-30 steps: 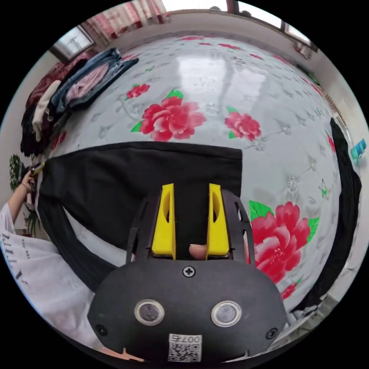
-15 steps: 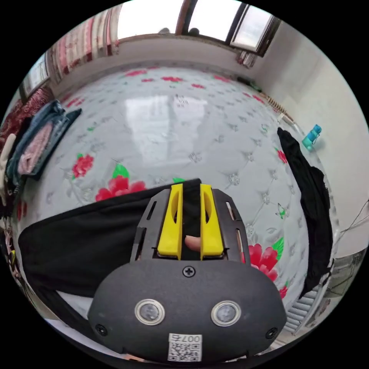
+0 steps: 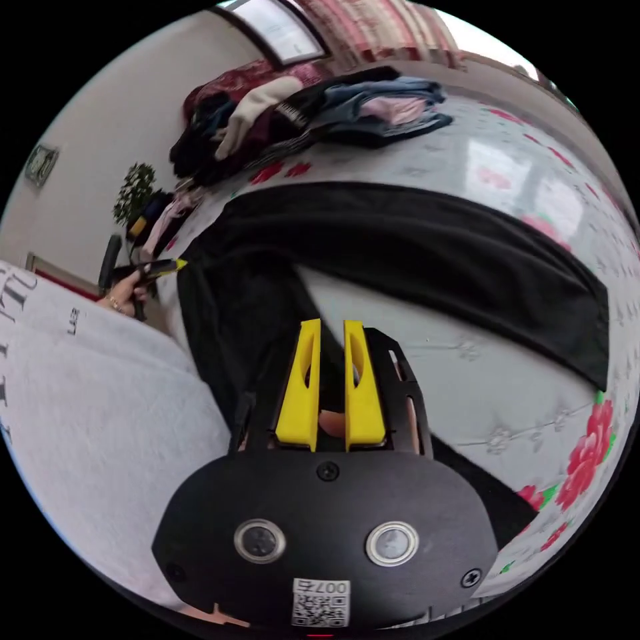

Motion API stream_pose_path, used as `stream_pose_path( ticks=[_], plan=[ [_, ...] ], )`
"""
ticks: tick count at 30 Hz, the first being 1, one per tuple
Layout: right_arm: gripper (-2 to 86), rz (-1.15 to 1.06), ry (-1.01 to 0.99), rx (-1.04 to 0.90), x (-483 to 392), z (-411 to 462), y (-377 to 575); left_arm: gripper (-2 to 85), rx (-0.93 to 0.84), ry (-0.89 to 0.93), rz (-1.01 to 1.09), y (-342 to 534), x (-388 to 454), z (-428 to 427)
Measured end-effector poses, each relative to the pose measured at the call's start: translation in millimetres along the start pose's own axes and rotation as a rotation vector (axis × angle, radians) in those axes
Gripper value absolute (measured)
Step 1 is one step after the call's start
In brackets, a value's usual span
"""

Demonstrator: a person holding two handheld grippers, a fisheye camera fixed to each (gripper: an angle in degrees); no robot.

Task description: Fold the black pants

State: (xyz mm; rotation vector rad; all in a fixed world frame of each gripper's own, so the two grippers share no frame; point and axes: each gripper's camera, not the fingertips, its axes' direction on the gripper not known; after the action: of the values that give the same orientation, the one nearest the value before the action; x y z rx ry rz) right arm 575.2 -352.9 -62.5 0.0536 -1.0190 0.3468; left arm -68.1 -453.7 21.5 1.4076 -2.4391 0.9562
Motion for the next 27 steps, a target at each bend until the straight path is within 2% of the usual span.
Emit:
stream_pose_path(
  ticks=[3,4,6,7,8,11,12,15,17,20,27],
  plan=[
    [7.1,-0.08,-0.043,-0.138,-28,44,22,-0.2,-0.133,-0.207,0.148,20,12,41],
    [7.1,-0.105,-0.036,-0.234,-34,65,32,-0.5,-0.091,-0.217,0.212,31,12,42],
    [7.0,-0.139,0.015,-0.17,-41,66,52,-0.8,-0.115,-0.205,0.241,41,4,45],
    [7.1,-0.134,0.028,-0.26,-41,77,59,-0.8,-0.137,-0.187,0.242,46,-3,46],
    [7.2,-0.158,0.006,-0.231,-44,74,65,-0.8,-0.149,-0.178,0.243,49,-7,47],
    [7.6,-0.147,-0.016,-0.302,-39,77,65,-0.8,-0.179,-0.087,0.222,59,-26,44],
    [7.6,-0.134,-0.015,-0.285,-35,74,62,-0.6,-0.155,-0.02,0.201,61,-34,36],
    [7.7,-0.003,0.04,-0.062,1,36,43,1.2,-0.005,0.105,0.193,53,-45,0],
    [7.6,0.101,0.108,0.057,39,15,20,4.0,0.036,0.093,0.256,32,-38,-8],
    [7.5,0.195,0.195,0.101,87,14,-11,6.6,0.027,0.08,0.378,-20,-15,12],
    [6.8,0.326,0.317,0.087,158,55,-66,4.7,-0.105,0.036,0.534,-122,49,130]
  ],
)
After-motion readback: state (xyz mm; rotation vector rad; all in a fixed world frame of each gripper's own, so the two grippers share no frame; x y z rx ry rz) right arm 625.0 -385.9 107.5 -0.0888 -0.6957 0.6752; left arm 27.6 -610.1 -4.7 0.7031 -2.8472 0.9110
